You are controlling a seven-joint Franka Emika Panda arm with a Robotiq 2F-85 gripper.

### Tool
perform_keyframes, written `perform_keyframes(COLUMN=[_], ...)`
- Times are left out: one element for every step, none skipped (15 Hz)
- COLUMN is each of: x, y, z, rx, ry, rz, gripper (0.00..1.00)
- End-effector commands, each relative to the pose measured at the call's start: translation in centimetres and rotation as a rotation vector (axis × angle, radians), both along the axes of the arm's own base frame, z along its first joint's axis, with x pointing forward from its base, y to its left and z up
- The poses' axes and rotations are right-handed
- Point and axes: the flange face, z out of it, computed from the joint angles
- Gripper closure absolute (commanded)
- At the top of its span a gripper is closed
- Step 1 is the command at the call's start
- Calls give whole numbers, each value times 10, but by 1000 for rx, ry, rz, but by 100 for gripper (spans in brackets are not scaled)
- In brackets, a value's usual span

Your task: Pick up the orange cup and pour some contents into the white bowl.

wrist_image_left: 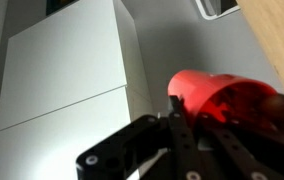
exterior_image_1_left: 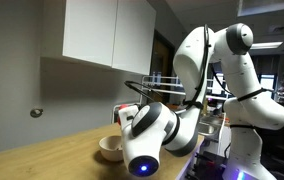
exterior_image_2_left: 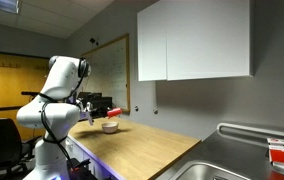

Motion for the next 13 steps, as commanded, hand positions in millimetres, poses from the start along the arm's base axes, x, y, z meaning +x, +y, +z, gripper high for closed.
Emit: perform_keyframes(x=[-3,-2,-3,-3,-3,-4,-4,-4,-4,-5,-5,-5,-5], y=[7,7,7,7,7,7,7,7,7,6,6,6,6], z=[7,8,9,9,9,10,10,10,10,10,10,10,9], rx=[-36,-46,-55,-63,-70,-78,-83,-89,-94,-98,-101,-103,-104], ry=[-74,-88,-100,-110,-119,-125,-131,-135,-138,-140,-139,-140,-138], rz=[24,25,25,26,22,20,17,14,10,8,6,5,2], gripper=[98,98,98,98,98,98,98,98,98,98,98,98,98])
